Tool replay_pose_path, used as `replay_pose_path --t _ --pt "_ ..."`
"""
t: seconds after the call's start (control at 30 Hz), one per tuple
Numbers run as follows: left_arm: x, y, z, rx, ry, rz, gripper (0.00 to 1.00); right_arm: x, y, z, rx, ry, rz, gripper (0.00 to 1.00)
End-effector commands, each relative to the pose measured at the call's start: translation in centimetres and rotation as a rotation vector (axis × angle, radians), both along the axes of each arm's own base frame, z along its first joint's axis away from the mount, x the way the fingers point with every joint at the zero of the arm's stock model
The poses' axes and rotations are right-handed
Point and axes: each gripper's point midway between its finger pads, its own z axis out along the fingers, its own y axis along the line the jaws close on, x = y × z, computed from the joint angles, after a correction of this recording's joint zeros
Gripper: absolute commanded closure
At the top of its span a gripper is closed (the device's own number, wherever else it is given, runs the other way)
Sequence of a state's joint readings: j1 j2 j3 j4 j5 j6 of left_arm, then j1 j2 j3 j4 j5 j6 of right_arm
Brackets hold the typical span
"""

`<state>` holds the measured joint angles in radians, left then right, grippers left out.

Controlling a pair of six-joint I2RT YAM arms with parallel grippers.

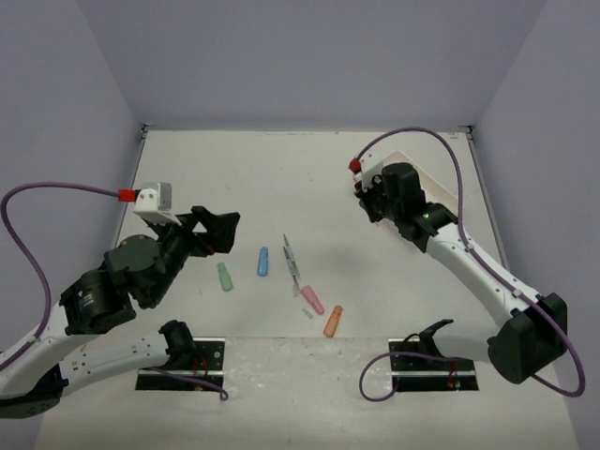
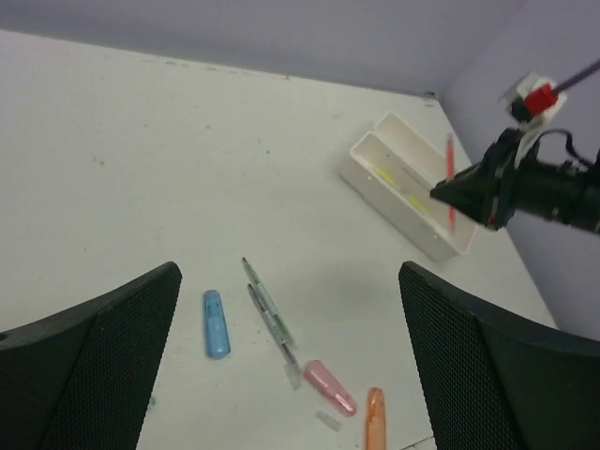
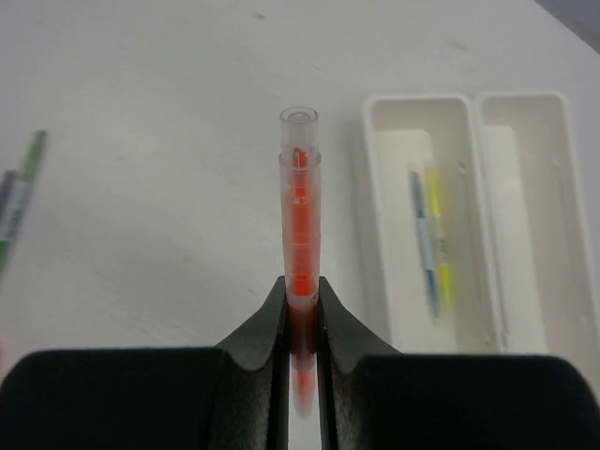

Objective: Sort the stationery into containers
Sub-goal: Place the pen in the storage box, then pick up the pen from the center of the board.

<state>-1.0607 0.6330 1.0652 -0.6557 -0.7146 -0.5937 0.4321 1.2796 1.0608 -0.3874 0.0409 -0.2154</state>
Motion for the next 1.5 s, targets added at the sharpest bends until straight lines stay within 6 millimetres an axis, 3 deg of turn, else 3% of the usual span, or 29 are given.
replay_pose_path --t 0.0,0.23,0.37,0.47,0.53,0.83,0.9,1.03,1.1,1.17,1.3,1.37,1.47 --pt "-0.5 -1.7 -3.9 0.085 0.072 -0.08 0.0 3.5 -8.2 -0.7 -0.282 0.024 -0.25 1.0" --pt "-0.7 -3.2 -5.9 0.112 0.091 -0.143 0.0 7.1 -10.5 -3.2 -0.363 0.063 -0.331 0.97" --pt "-0.8 -3.2 -6.8 0.121 0.1 -0.152 0.0 8.2 -11.7 -4.4 -0.414 0.055 -0.374 0.91" --pt "-1.2 -3.4 -6.4 0.089 0.082 -0.177 0.0 8.5 -12.2 -6.4 -0.448 0.098 -0.394 0.88" --pt "-1.2 -3.2 -6.1 0.076 0.069 -0.177 0.0 8.5 -11.8 -6.9 -0.427 0.109 -0.391 0.81" --pt "-1.0 -2.3 -6.4 0.096 0.067 -0.134 0.0 8.0 -10.4 -5.5 -0.333 0.107 -0.359 0.68" --pt "-0.8 -2.1 -6.7 0.103 0.081 -0.113 0.0 7.7 -9.7 -3.8 -0.277 0.078 -0.368 0.68" --pt "0.1 -0.5 -7.4 0.152 0.114 0.004 0.0 6.0 -4.7 0.8 -0.111 -0.008 -0.305 0.66" --pt "0.6 1.1 -7.9 0.209 0.15 0.107 0.0 3.8 0.1 2.8 0.016 -0.041 -0.249 0.59" --pt "1.0 2.2 -8.6 0.263 0.178 0.196 0.0 1.1 3.5 3.8 0.175 -0.04 -0.235 0.53" --pt "1.5 2.3 -8.1 0.283 0.199 0.255 0.0 -2.4 9.1 2.4 0.351 0.068 -0.183 0.45" --pt "1.4 2.6 -7.4 0.271 0.194 0.267 0.0 -3.4 11.7 1.6 0.387 0.124 -0.142 0.46" --pt "1.3 4.0 -5.7 0.267 0.142 0.279 0.0 -5.7 15.3 -1.3 0.356 0.247 -0.146 0.49"
